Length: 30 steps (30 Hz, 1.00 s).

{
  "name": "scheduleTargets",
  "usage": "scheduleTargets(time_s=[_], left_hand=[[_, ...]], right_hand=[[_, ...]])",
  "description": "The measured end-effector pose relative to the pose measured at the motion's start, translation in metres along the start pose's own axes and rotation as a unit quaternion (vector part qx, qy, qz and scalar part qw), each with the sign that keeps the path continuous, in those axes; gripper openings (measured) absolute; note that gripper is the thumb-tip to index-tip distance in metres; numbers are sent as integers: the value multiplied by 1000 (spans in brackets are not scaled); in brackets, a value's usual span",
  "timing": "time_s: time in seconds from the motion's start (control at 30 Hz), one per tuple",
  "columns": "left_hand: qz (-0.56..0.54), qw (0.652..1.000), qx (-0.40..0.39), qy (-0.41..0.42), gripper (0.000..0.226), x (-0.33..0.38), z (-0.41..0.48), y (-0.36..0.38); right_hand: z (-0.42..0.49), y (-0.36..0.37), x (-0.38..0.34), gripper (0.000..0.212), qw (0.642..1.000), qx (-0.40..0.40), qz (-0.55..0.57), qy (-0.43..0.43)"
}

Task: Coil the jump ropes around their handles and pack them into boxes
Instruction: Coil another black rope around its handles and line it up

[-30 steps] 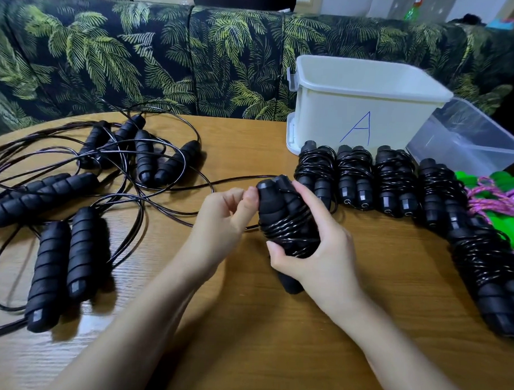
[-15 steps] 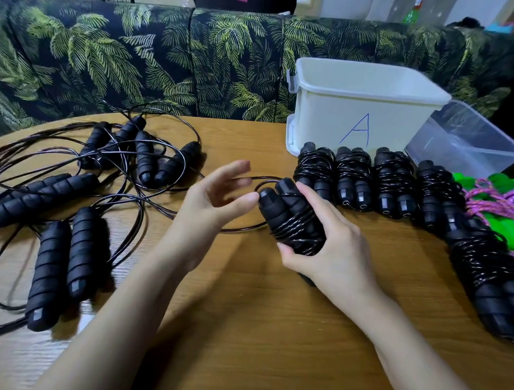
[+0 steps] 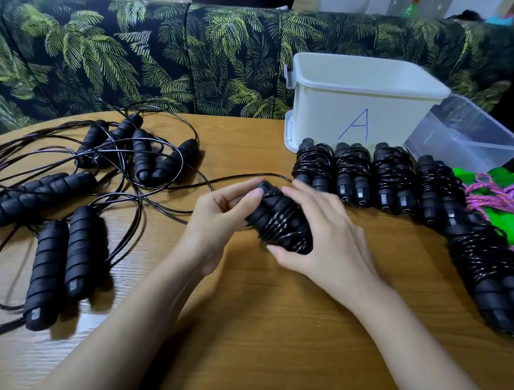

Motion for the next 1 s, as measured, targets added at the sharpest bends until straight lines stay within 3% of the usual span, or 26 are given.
scheduleTargets(time_s=[0.1, 0.2, 0.27, 0.37, 0.5, 0.6, 0.7, 0.8, 0.9, 0.97, 1.0], left_hand=[[-21, 998, 47, -20, 51, -9, 1, -12], [-42, 998, 46, -29, 50, -14, 3, -14], [-30, 999, 18, -25, 48, -12, 5, -13], [-5, 999, -34, -3, 40, -2, 9, -11], [24, 996, -71, 39, 33, 5, 8, -8], [108, 988, -81, 70, 30, 2, 7, -2], [209, 972, -62, 87, 33, -9, 10, -1], [350, 927, 15, 131, 31, -6, 7, -7], [392, 907, -6, 152, 38, -4, 0, 2], [431, 888, -33, 156, 53, -9, 0, 10], [448, 879, -41, 157, 58, -12, 2, 12]], right_hand=[[-6, 1, -11, 93, 985, 51, -164, -5], [-9, 16, -12, 114, 977, 36, -212, -17], [-6, 15, -9, 111, 975, 51, -211, -39], [-2, 15, -3, 101, 984, 29, -164, -64], [0, 23, 12, 102, 995, -89, -37, -29], [4, 30, 21, 108, 988, -152, -11, -3], [6, 31, 28, 114, 967, -206, 141, 56], [3, 8, 38, 90, 941, -235, 240, 46], [6, -24, 50, 62, 958, -124, 255, 47], [8, -33, 42, 44, 979, -46, 194, 30], [6, -25, 30, 50, 991, -59, 119, 3]])
Point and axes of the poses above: each hand's wrist, its own z-axis towards the middle knuckle, its own y-axis out of the palm, x = y × z, the point moved 9 cm from there along z, towards the middle knuckle, and after that the axes turned 3 degrees about -y, right-handed, at the moved point
